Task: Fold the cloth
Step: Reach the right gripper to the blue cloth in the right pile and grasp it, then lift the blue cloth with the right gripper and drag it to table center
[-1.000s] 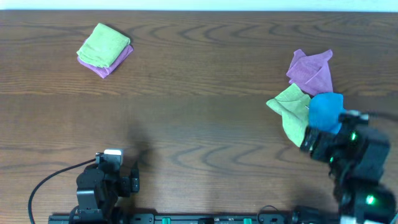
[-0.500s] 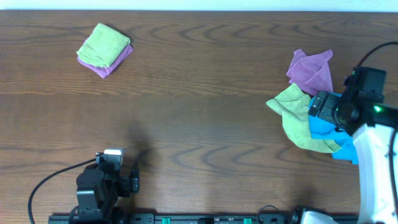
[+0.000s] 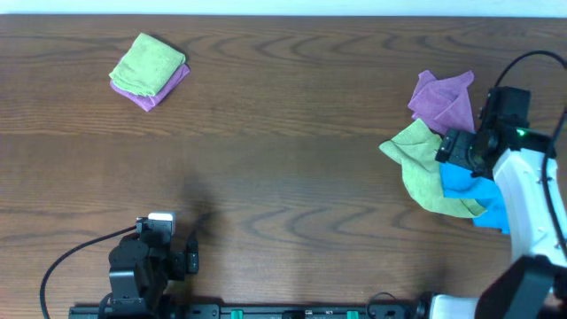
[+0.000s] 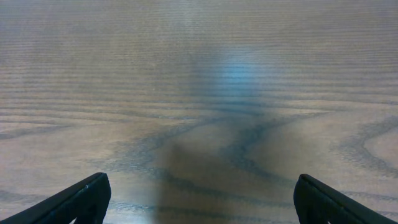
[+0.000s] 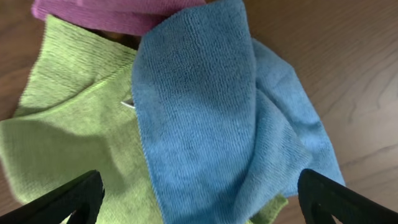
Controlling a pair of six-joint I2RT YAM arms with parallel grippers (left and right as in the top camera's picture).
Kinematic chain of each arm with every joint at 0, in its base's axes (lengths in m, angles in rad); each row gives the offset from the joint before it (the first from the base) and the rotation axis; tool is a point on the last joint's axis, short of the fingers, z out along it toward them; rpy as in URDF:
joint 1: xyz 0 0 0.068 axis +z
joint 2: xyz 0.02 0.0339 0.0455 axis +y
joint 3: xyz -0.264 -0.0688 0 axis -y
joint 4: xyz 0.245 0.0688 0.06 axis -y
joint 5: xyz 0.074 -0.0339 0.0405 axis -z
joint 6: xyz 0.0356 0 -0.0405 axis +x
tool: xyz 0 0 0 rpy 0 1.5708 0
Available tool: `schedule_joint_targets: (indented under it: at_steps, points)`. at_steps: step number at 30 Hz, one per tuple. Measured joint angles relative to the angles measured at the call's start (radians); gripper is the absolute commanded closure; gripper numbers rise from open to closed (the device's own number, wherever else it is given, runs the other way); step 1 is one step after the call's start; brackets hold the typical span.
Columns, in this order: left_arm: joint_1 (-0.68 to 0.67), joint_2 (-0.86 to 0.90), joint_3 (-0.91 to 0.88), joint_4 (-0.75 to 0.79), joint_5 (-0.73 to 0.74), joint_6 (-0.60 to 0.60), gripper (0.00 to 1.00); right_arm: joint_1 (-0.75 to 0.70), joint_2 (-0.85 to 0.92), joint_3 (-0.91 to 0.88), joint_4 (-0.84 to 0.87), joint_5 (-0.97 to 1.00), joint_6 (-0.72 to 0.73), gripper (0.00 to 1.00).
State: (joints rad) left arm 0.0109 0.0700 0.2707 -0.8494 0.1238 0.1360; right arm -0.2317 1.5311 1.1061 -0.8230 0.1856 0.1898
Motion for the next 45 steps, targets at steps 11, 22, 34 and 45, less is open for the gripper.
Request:
schedule_joint_targets:
  at_steps: [11, 22, 34, 45]
  points:
    - [0.000, 0.000, 0.000, 0.000, 0.000, 0.000, 0.05, 0.000, 0.158, 0.000, 0.010, 0.011, -0.005, 0.15]
    - [0.000, 0.000, 0.000, 0.000, 0.000, 0.000, 0.05, 0.000, 0.184, 0.000, 0.029, 0.015, -0.013, 0.99]
    - [0.000, 0.000, 0.000, 0.000, 0.000, 0.000, 0.05, 0.000, 0.029, 0.000, 0.029, 0.123, -0.013, 0.99]
    - [0.000, 0.000, 0.000, 0.000, 0.000, 0.000, 0.05, 0.000, -0.230, 0.004, 0.029, 0.326, -0.045, 0.99]
